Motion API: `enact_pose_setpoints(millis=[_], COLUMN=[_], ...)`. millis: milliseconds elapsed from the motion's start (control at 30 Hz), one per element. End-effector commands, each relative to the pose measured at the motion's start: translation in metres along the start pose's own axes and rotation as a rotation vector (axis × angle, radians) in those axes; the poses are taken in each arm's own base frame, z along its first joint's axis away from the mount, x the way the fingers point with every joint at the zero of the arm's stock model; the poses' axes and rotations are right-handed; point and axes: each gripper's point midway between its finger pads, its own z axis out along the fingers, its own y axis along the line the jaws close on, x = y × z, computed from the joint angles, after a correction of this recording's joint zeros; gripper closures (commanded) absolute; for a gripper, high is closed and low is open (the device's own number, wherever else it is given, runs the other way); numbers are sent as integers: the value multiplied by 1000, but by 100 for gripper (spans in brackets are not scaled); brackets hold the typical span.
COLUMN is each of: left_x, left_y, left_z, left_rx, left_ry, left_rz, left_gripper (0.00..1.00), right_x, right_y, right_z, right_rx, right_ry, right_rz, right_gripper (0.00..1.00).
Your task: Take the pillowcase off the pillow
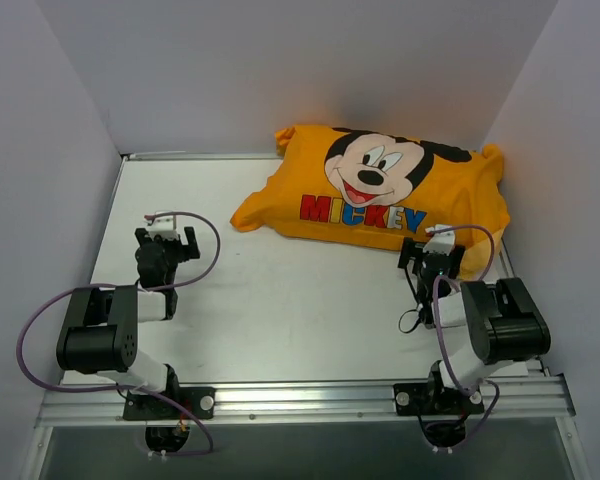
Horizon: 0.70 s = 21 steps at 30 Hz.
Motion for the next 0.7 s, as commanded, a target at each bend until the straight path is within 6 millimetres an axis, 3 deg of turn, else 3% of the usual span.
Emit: enact_pose_setpoints(millis=[0, 33, 100, 133, 167, 200, 233, 267, 300, 333, 367, 400, 433, 467, 500, 533, 567, 600, 633, 667], left_x=[-17, -17, -18, -17, -18, -18, -18, -18, -20, -23, -39, -27, -31, -33, -38, -45, -42, -55, -57, -60], left_y=[-3, -3, -3, -3, -3, -4, -4, -3, -18, -23, -29, -32, -35, -35, -38, -50, -56, -60, -66, -67], left_z=[5, 5, 5, 6, 6, 5, 5, 5, 3, 2, 4, 4, 7, 10, 18, 19, 21, 18, 13, 10], left_rx=[13, 13, 13, 13, 13, 21, 21, 18, 107, 143, 177, 201, 220, 226, 250, 330, 390, 437, 478, 498], left_ry=[-51, -51, -53, -53, -54, -57, -57, -59, -61, -63, -89, -15, 10, 49, 162, 209, 273, 347, 384, 409], left_rz=[1, 1, 1, 1, 1, 2, 2, 1, 22, 51, 78, 77, 75, 74, 74, 84, 130, 132, 143, 161], left_gripper=[6, 6, 6, 6, 6, 6, 6, 6, 6, 6, 6, 6, 6, 6, 6, 6, 6, 6, 6, 6], right_x=[-109, -132, -148, -170, -160, -195, -202, -187, -230, -226, -213, -220, -243, -231, -219, -242, -230, -226, -204, -206], right_y=[-3, -4, -1, 0, 5, 7, 9, 11, 13, 16, 14, 15, 20, 22, 30, 36, 39, 48, 56, 61], right_z=[-7, -16, -17, -26, -24, -26, -24, -21, -21, -11, -10, -7, 4, 5, 19, 24, 26, 31, 45, 47], right_rx=[24, 18, -1, -16, -36, -45, -47, -40, -43, -33, -12, -7, -8, -6, -19, -34, -39, -58, -55, -59], right_ry=[-325, -366, -321, -343, -258, -291, -262, -144, -179, -112, 0, 31, 38, 132, 198, 181, 252, 287, 359, 390], right_rz=[101, 122, 156, 185, 162, 189, 195, 176, 191, 174, 144, 136, 135, 104, 86, 93, 81, 75, 56, 46], right_gripper=[0, 0, 0, 0, 0, 1, 2, 2, 4, 4, 4, 4, 4, 4, 3, 3, 2, 2, 2, 2])
